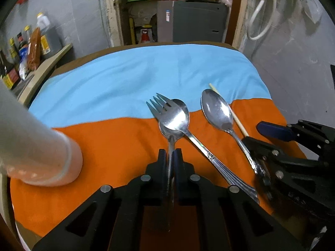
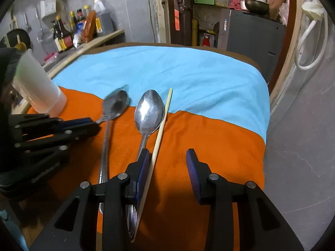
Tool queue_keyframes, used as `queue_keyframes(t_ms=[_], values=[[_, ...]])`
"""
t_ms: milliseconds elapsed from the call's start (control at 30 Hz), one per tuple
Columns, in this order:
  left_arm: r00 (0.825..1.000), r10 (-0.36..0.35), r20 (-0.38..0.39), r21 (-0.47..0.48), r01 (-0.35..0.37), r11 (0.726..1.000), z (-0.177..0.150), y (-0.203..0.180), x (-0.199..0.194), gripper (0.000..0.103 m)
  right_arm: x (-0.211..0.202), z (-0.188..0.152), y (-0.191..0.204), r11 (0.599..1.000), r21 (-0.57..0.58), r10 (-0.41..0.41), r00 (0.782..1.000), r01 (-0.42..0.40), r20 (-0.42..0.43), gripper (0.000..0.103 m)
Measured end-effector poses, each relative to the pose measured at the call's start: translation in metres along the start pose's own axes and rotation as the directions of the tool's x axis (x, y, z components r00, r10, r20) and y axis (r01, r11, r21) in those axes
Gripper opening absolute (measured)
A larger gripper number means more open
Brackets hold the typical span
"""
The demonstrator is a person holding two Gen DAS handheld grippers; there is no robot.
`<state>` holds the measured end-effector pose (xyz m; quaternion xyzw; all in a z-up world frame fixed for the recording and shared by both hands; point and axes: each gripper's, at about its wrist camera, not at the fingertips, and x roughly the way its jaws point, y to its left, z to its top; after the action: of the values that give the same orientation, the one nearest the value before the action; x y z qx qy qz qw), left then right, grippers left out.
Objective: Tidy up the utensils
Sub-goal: 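Grasp a silver spoon with the left tool while the right tool grasps a wooden chopstick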
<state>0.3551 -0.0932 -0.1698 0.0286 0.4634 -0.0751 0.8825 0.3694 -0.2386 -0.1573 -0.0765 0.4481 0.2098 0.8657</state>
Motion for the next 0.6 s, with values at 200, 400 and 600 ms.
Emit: queue_keyframes(t_ms=[200, 400, 600], values=[[1.0, -0.014, -0.012, -0.034, 0.013, 0.999, -0.01, 0.004, -0.012, 0.005, 0.001, 0.005, 0.0, 0.999, 0.029, -0.038, 0.999, 0.039, -0.01, 0.005], [0.998, -0.028, -0.048, -0.04, 0.026, 0.999, -0.03, 0.004, -0.031, 0.005, -0.014, -0.014, -0.012, 0.993, 0.114, -0.008, 1.0, 0.01, -0.02, 0.004], [0.997, -0.03, -0.067, -0.032, 0.028, 0.999, -0.031, 0.001, -0.032, 0.006, -0.007, -0.004, -0.008, 0.996, 0.084, 0.01, 0.999, -0.007, -0.038, 0.007]])
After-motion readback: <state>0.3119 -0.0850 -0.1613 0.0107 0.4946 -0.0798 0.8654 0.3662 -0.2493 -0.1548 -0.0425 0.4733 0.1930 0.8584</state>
